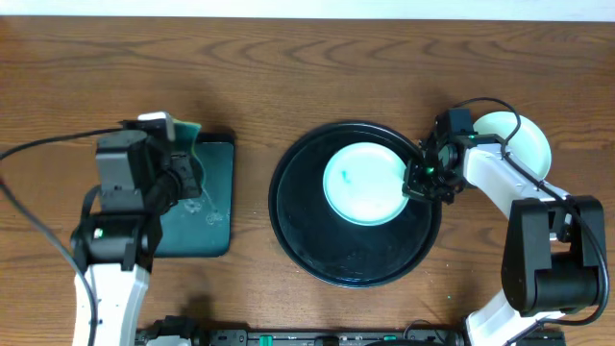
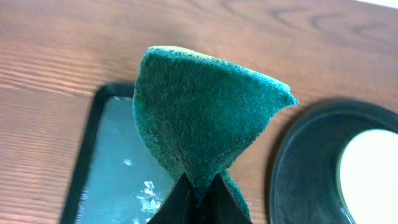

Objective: Clean dirty plates on tray and stack at the side
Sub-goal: 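Carry the sponge with the left gripper onto the green plate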

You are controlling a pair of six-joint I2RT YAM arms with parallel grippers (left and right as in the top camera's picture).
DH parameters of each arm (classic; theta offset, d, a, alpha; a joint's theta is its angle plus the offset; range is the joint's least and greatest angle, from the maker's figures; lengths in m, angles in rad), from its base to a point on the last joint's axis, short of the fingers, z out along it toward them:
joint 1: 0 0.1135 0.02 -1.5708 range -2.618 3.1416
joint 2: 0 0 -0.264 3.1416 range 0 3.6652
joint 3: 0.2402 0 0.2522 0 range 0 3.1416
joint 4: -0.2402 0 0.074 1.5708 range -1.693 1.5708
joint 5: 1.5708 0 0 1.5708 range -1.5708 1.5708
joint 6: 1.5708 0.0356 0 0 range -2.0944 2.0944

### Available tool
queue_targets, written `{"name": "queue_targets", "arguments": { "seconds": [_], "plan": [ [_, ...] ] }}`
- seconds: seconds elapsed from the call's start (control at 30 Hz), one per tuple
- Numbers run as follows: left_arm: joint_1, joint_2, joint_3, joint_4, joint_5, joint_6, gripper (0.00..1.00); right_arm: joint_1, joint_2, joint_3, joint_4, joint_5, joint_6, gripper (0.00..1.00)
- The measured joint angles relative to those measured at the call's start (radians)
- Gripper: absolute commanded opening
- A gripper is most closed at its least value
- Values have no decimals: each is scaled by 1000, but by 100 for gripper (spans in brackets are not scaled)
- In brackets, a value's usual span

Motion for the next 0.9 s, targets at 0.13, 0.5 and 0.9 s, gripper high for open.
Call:
{"name": "queue_targets", "arguments": {
  "seconds": [0.13, 0.5, 0.9],
  "plan": [
    [0, 84, 0, 0, 48, -27, 7, 2, 6, -2, 14, -33, 8, 1],
    [-135, 215, 0, 15, 110, -94, 7, 145, 10, -2, 52, -33, 67, 1],
    [-476, 431, 0, 193, 96, -313, 7, 231, 11, -2, 83, -19, 119, 1]
  ]
}}
